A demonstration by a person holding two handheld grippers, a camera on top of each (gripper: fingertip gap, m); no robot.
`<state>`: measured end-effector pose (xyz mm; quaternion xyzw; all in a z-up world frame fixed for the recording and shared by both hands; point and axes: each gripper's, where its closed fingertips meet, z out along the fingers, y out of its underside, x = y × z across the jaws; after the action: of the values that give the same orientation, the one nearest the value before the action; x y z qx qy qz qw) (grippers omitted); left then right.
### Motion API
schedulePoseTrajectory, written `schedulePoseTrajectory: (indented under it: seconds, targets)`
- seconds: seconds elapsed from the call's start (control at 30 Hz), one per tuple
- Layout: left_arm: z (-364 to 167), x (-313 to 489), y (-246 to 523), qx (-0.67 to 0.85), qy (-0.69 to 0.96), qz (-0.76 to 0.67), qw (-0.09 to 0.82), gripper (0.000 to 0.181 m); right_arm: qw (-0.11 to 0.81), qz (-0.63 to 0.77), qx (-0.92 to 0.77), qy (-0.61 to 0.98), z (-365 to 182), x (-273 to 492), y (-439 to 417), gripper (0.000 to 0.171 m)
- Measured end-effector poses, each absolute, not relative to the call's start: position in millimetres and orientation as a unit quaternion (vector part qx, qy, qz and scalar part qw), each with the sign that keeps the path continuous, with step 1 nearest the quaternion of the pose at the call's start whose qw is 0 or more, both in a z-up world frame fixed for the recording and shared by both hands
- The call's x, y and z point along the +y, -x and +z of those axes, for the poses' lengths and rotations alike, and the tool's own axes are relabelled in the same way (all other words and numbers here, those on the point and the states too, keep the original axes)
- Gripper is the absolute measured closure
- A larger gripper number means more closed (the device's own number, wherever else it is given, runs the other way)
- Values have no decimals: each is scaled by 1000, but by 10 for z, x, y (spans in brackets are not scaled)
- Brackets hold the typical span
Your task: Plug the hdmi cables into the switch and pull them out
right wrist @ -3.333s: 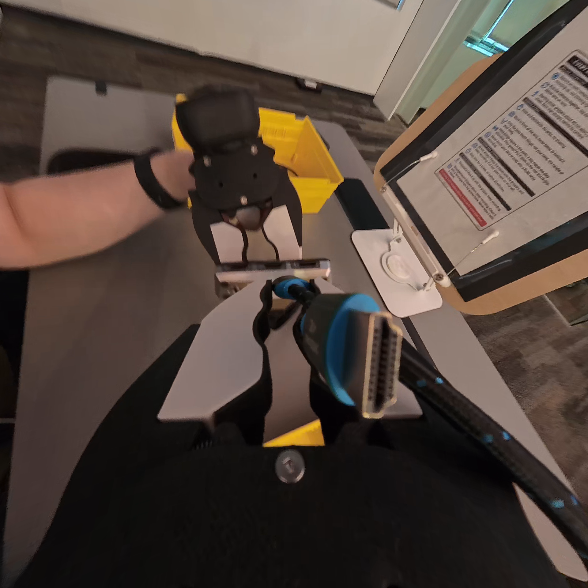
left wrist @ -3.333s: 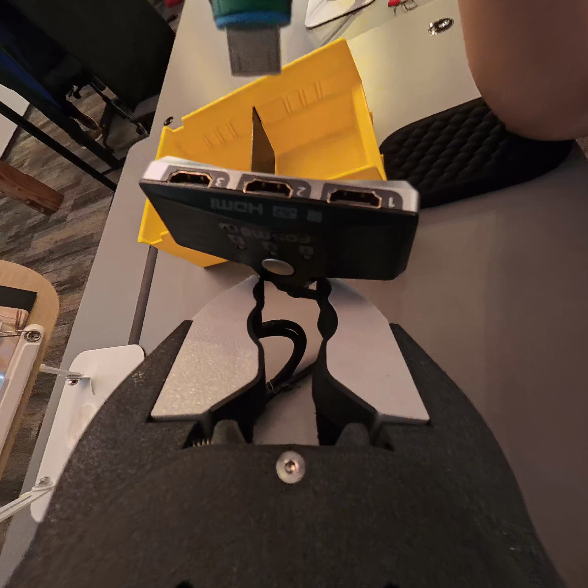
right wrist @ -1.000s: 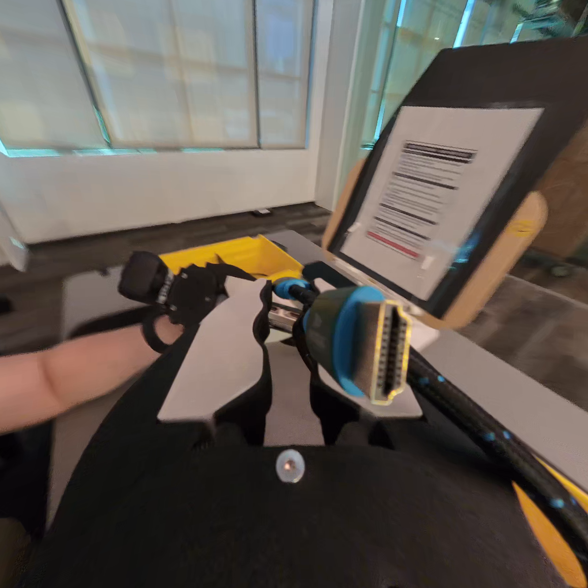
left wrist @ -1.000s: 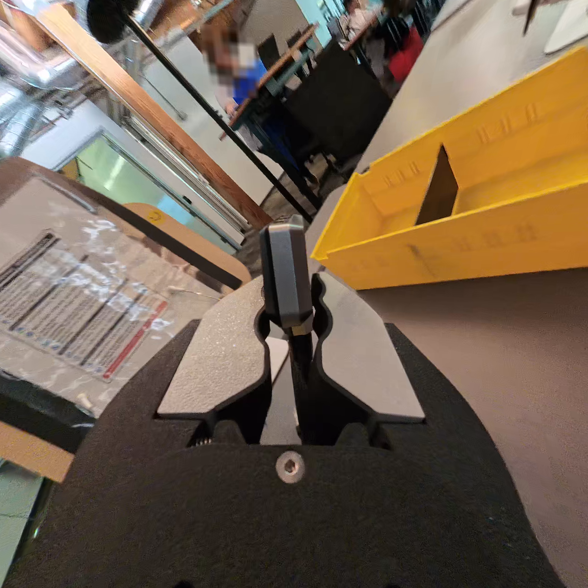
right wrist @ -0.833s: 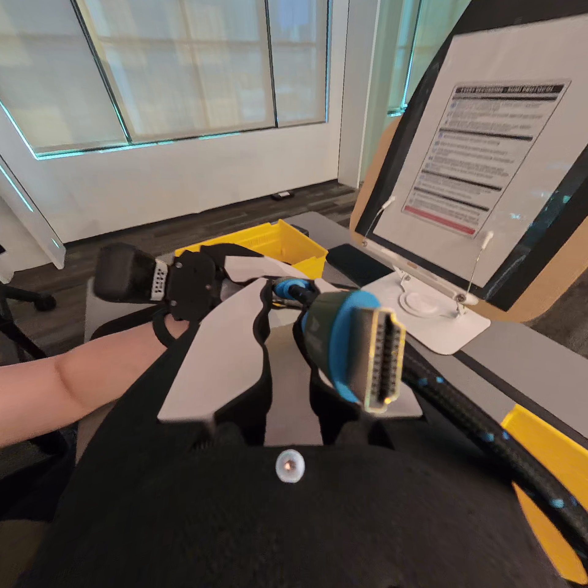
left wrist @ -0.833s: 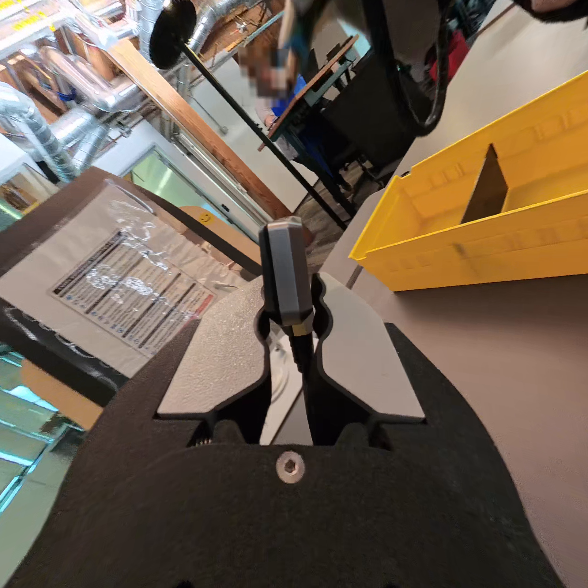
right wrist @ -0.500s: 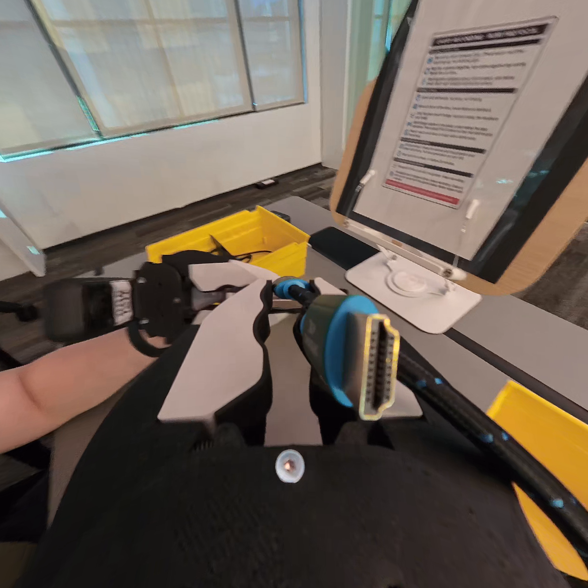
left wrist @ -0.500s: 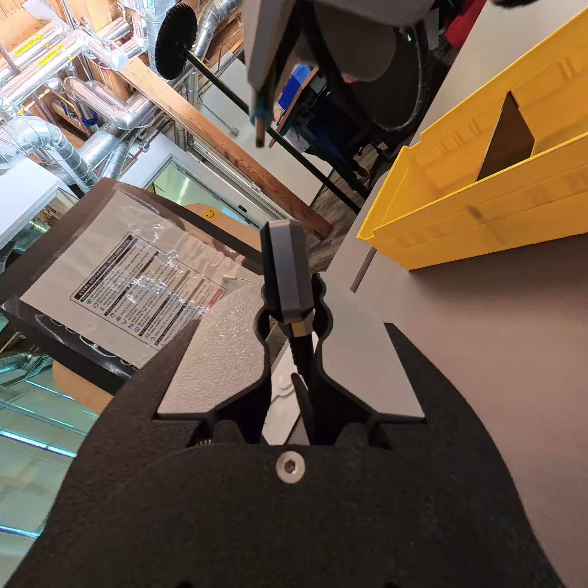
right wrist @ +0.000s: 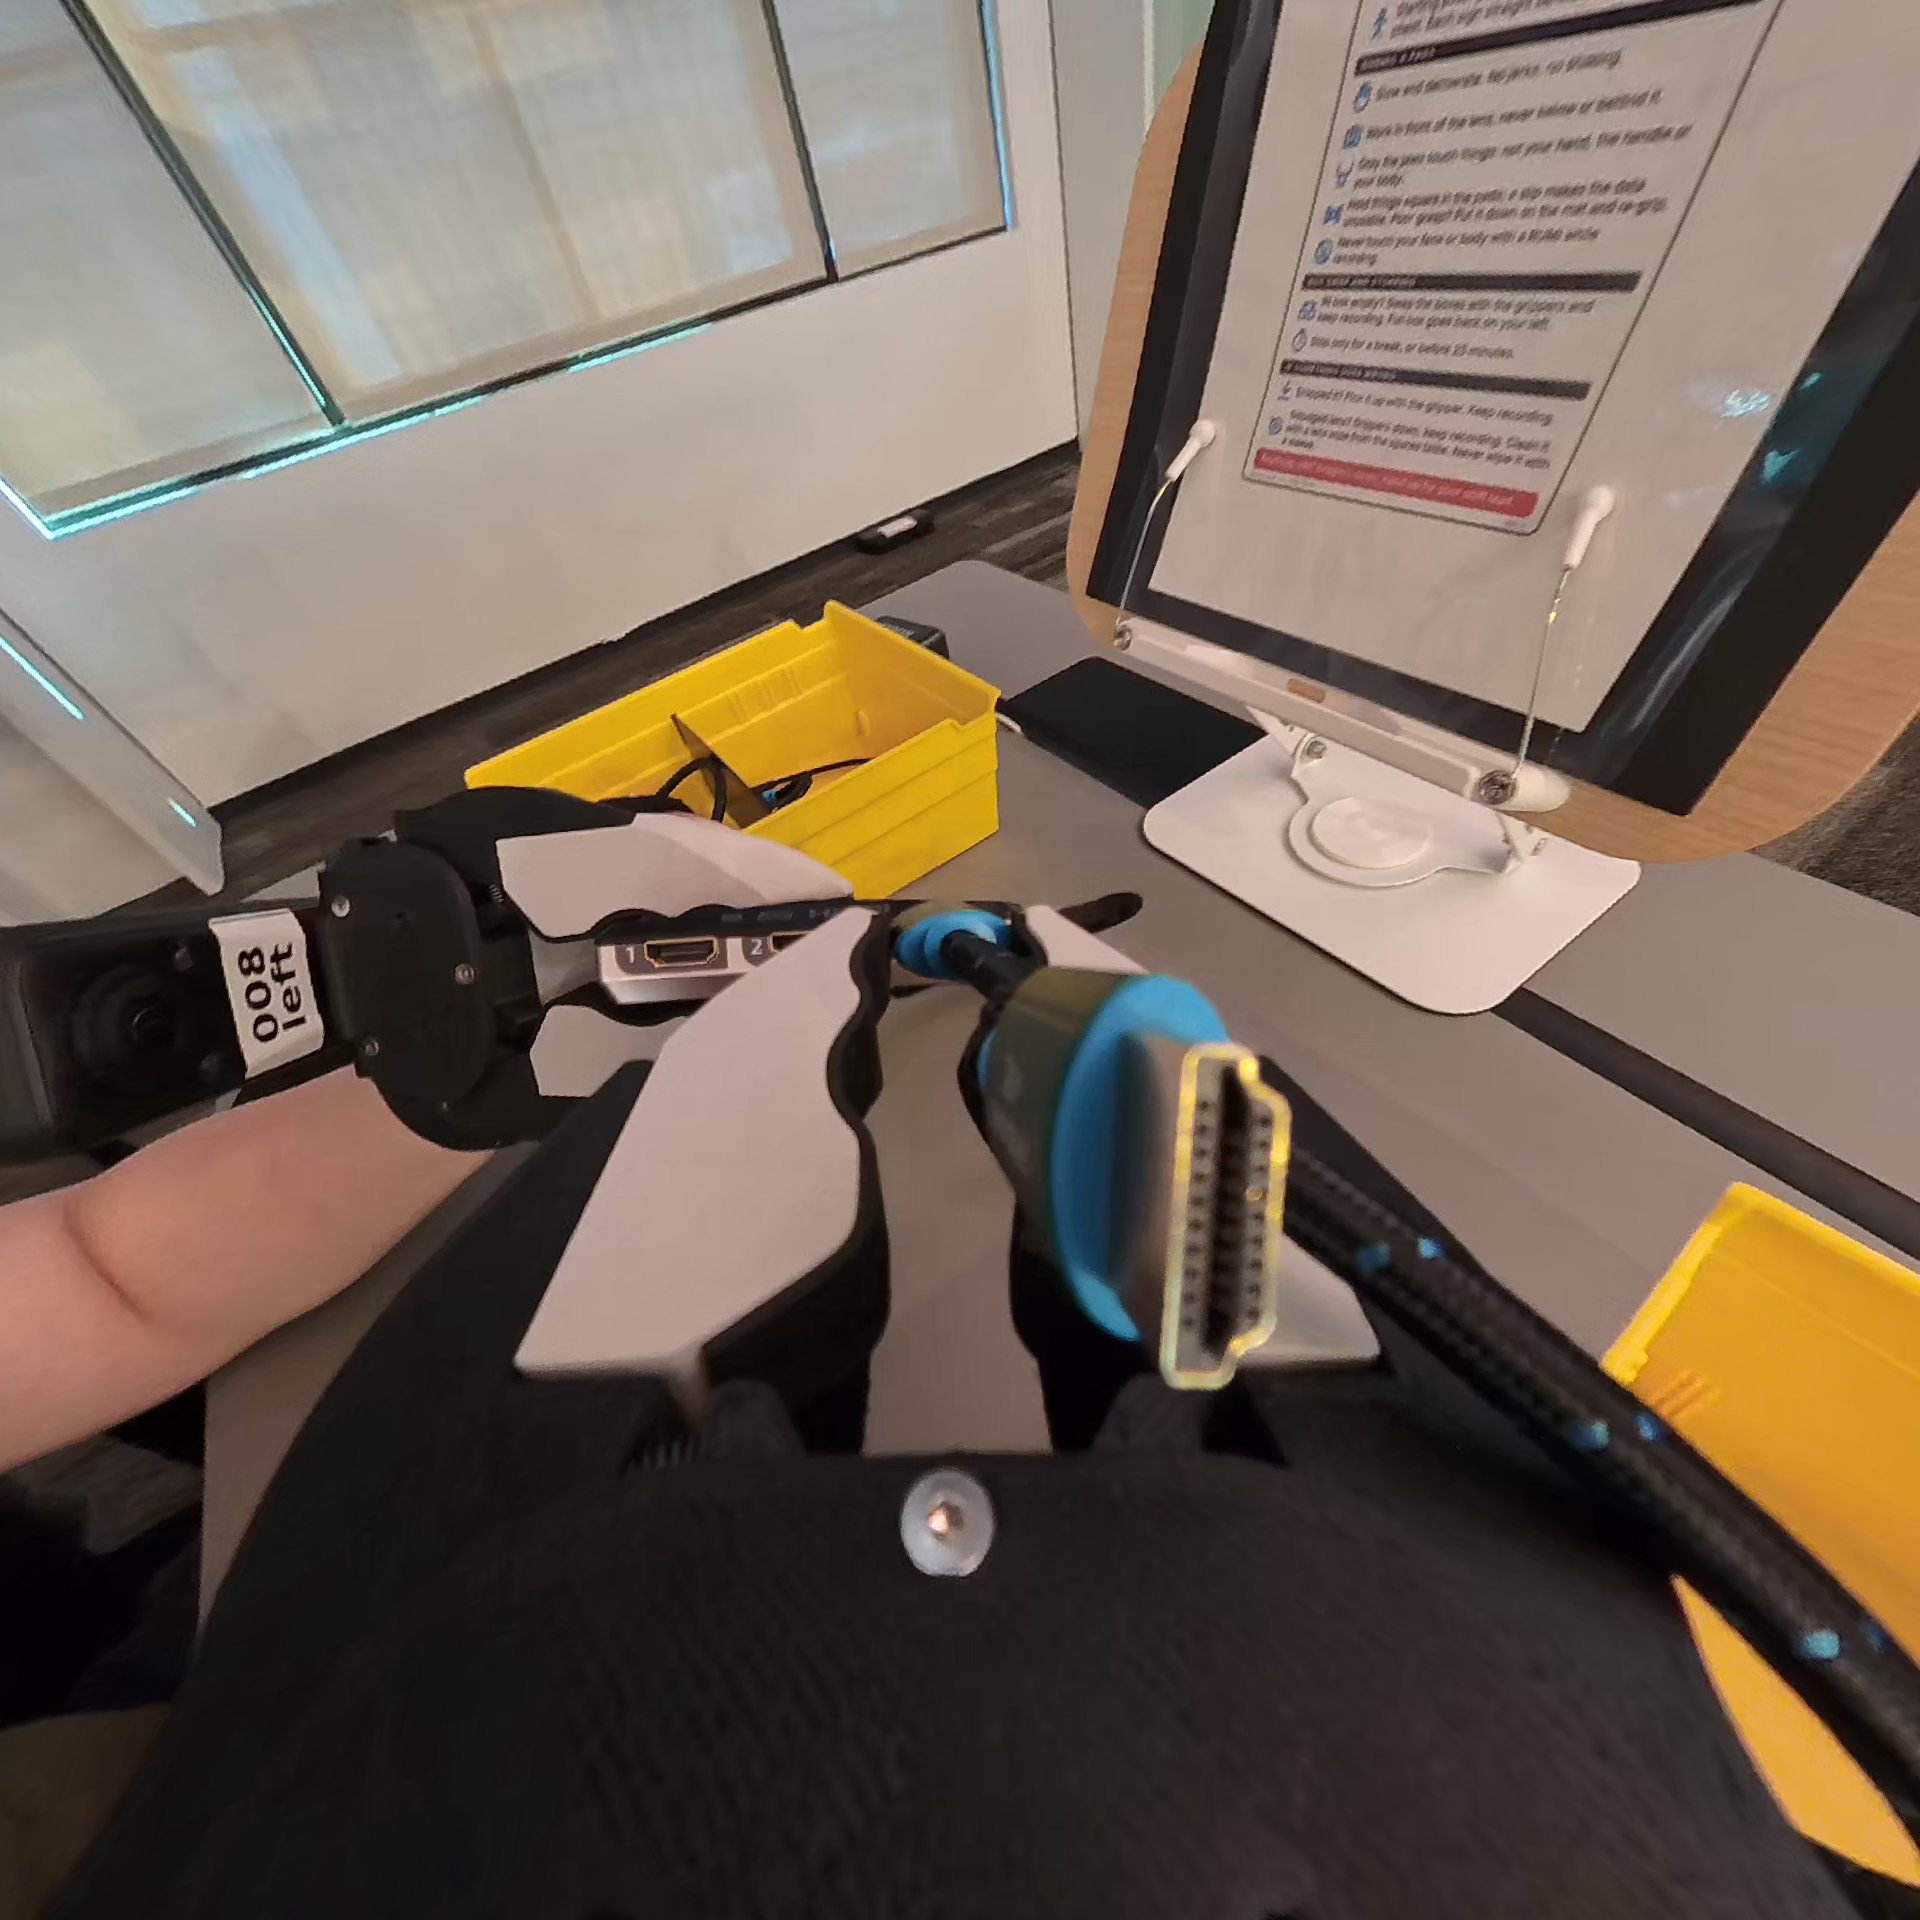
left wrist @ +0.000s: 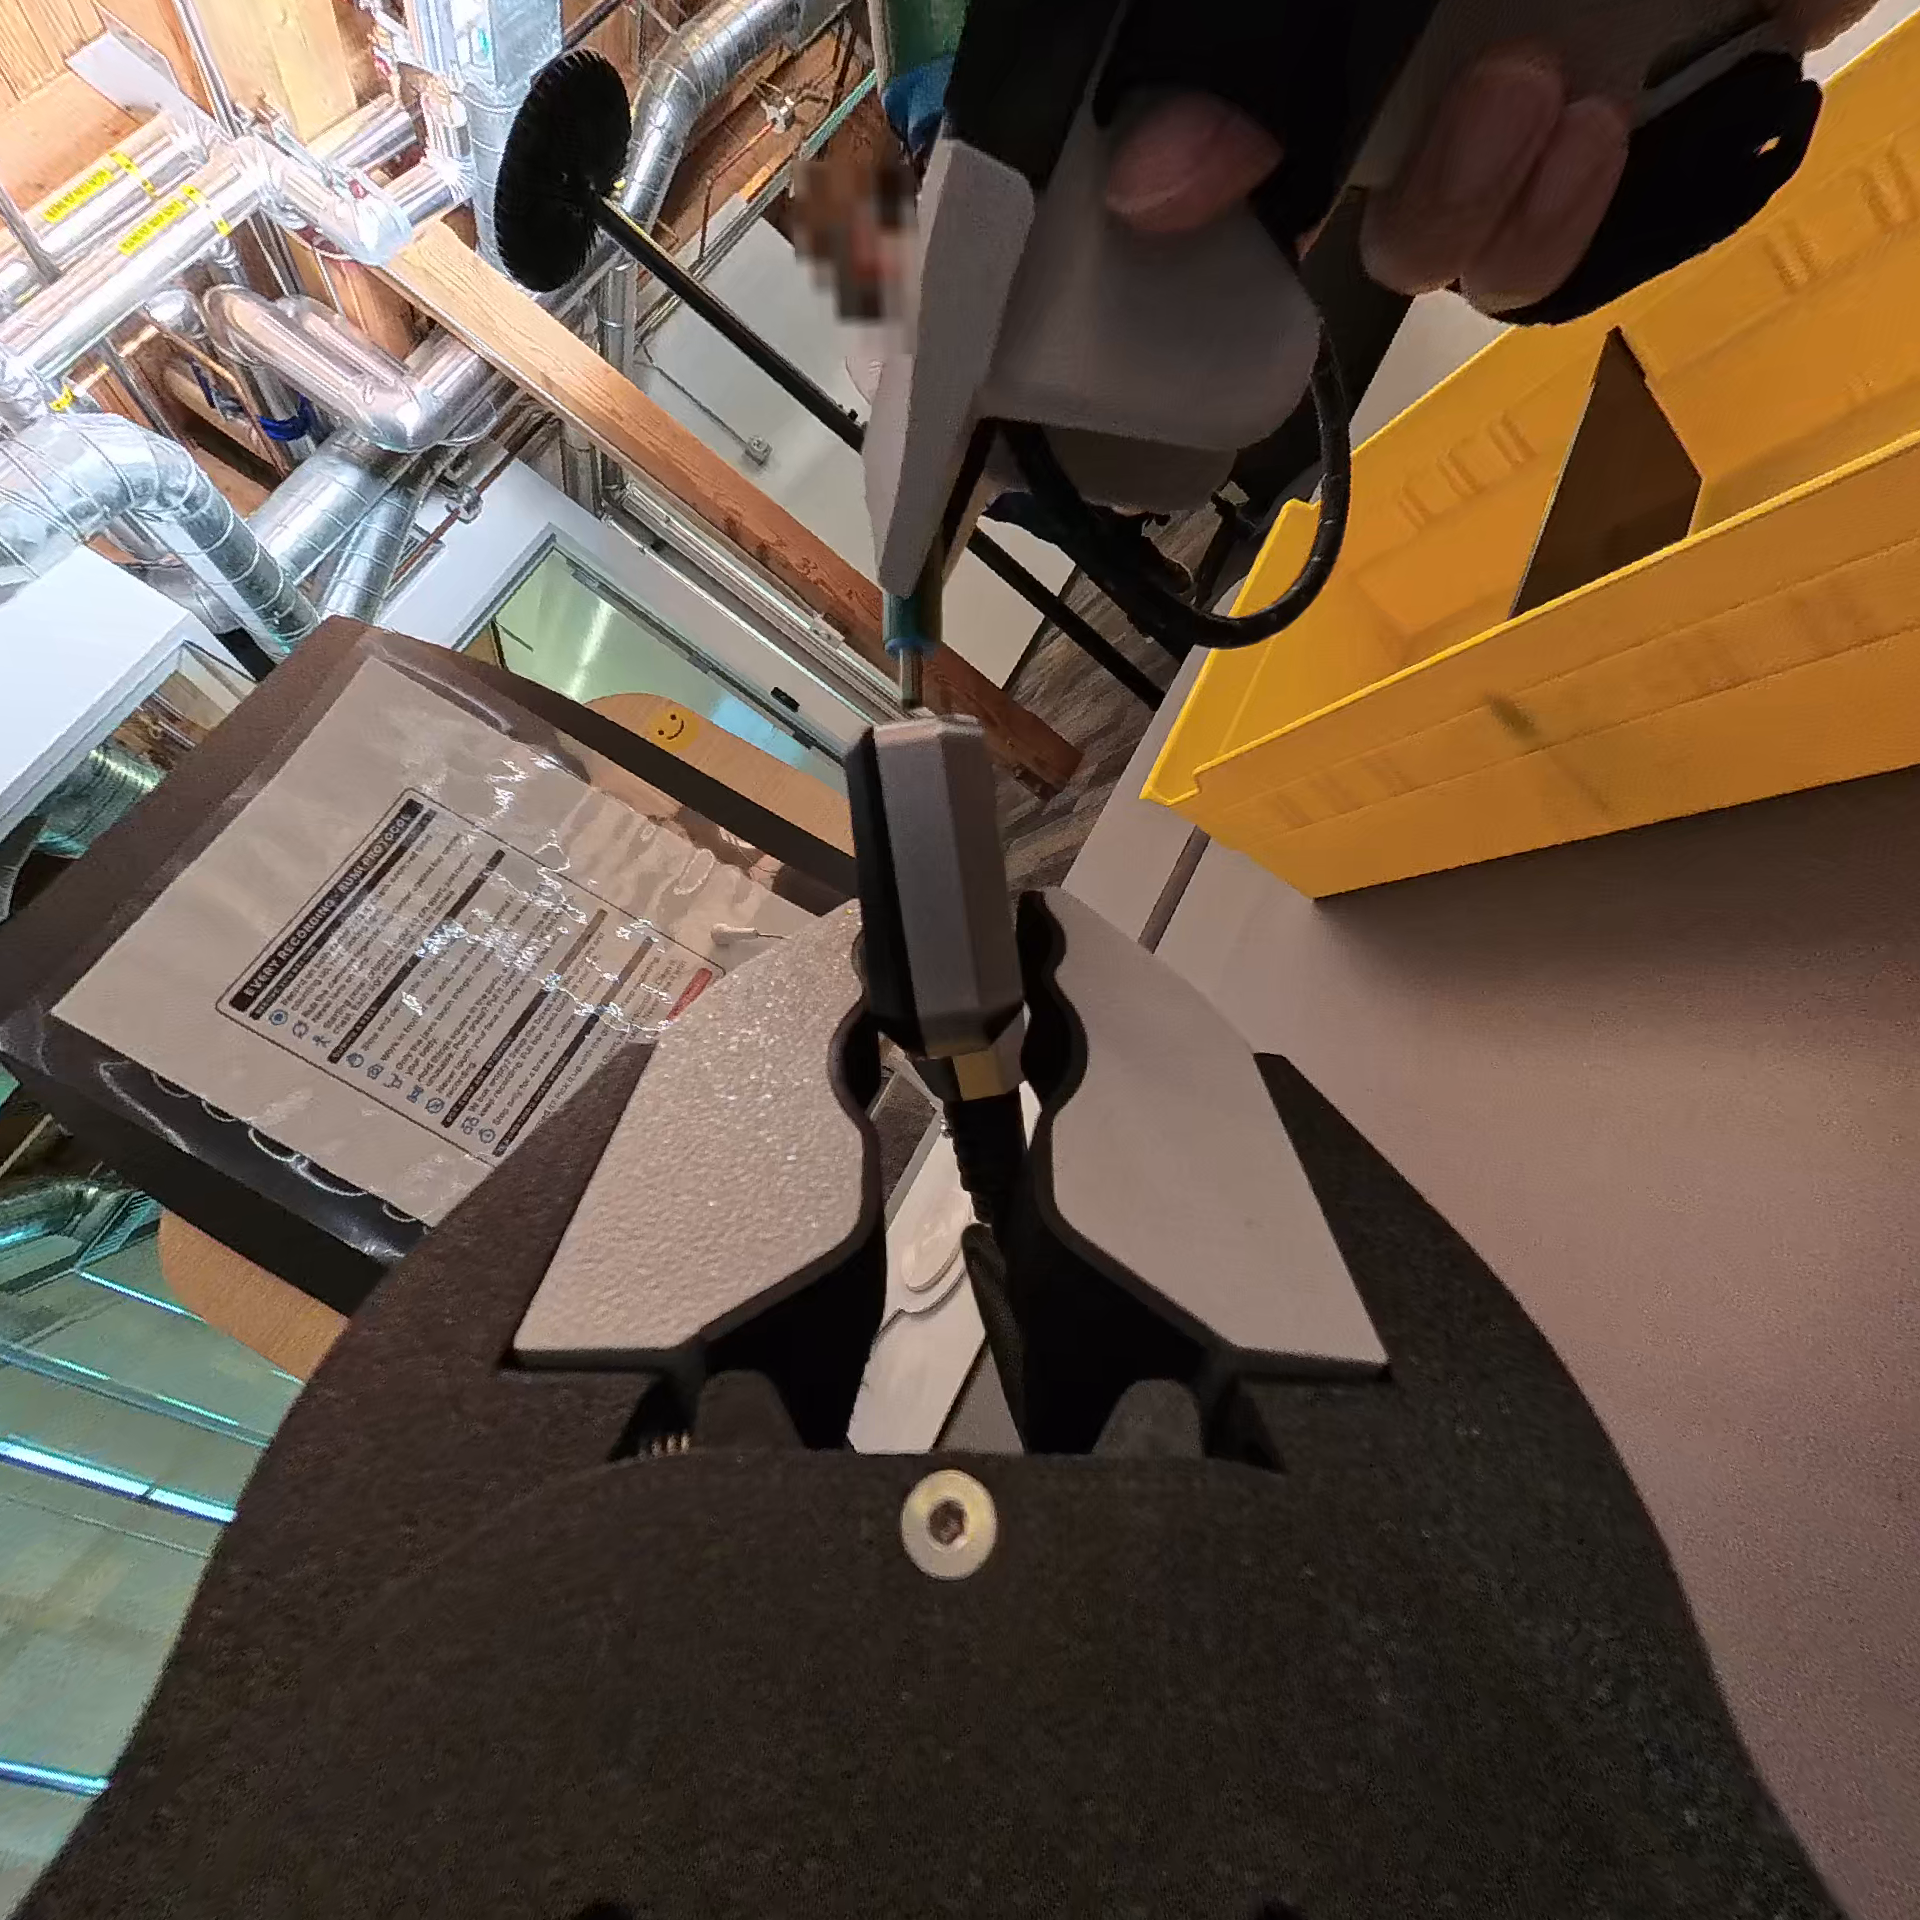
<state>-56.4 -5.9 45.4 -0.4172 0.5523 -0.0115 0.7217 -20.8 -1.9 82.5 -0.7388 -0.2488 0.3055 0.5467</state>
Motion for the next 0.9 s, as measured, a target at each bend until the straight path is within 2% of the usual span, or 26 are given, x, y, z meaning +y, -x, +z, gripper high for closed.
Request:
schedulePoseTrajectory:
  seconds: [0.03,0.5,0.63,0.9]
  targets:
    - [457,-61,565,552,417,-9,722,159,543,304,-252,741,812,-26,212,149]
    - [478,-121,580,571,377,80,725,159,529,323,-243,746,764,-17,226,150]
    - [499,-184,576,582,370,59,721,158,551,281,-302,725,788,-57,237,149]
    - [646,-319,574,578,358,42,732,159,541,349,-294,706,891,-150,228,150]
